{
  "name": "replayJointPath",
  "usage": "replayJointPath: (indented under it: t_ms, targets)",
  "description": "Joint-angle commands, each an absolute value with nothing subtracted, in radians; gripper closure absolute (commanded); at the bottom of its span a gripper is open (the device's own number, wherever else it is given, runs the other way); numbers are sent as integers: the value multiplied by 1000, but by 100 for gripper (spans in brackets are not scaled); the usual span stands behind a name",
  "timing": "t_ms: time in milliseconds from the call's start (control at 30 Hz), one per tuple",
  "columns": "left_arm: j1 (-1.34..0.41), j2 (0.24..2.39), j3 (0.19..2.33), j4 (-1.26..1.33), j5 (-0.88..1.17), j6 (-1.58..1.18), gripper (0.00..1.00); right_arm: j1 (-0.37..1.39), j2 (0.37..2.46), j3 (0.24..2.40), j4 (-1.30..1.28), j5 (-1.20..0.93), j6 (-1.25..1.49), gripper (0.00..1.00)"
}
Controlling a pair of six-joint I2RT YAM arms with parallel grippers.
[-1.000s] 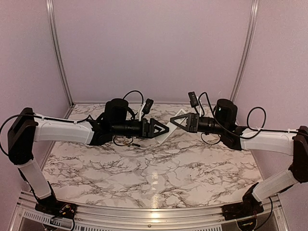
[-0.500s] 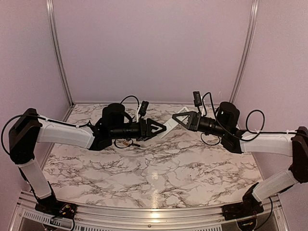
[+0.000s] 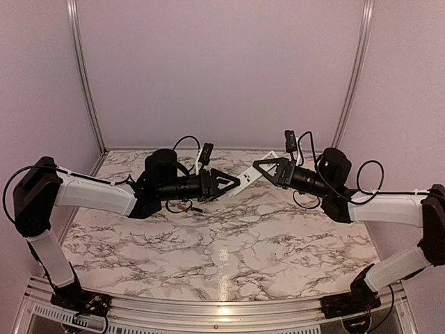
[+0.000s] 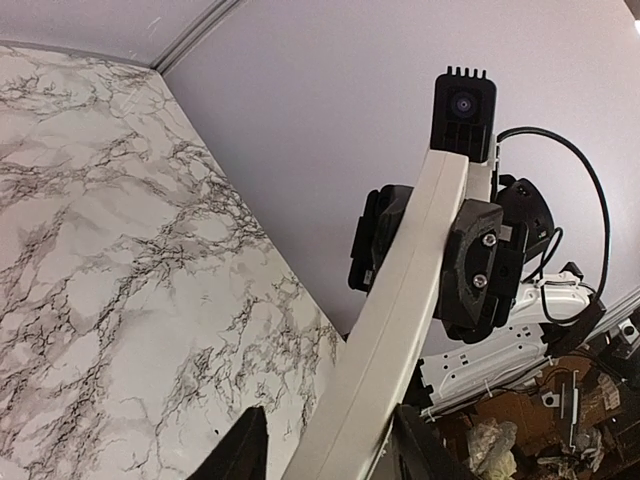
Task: Load the batteries into the remote control
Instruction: Remove the battery cover from the remote control.
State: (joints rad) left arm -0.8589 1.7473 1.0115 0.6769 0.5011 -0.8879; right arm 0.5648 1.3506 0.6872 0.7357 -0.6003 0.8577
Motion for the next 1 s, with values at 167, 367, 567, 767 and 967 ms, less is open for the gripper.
replayJointPath:
  t_ms: [167,367,567,767,967]
  targets:
    - [-848,1755,1008,633,471,-878,51,544,1334,684,799,-597,861,100]
    - [-848,1755,1005,629,471,-879,60,530,1327,682,786,-593,856,100]
    - [-848,1758,1000,624,490,-874,65,521,1324,685,766,-588,842,100]
    - [-849,1756,999,632,515,-878,77,510,1324,678,756,-575,835,100]
    - [-848,1764,994,661,542,-905,84,500,1326,676,747,-565,826,100]
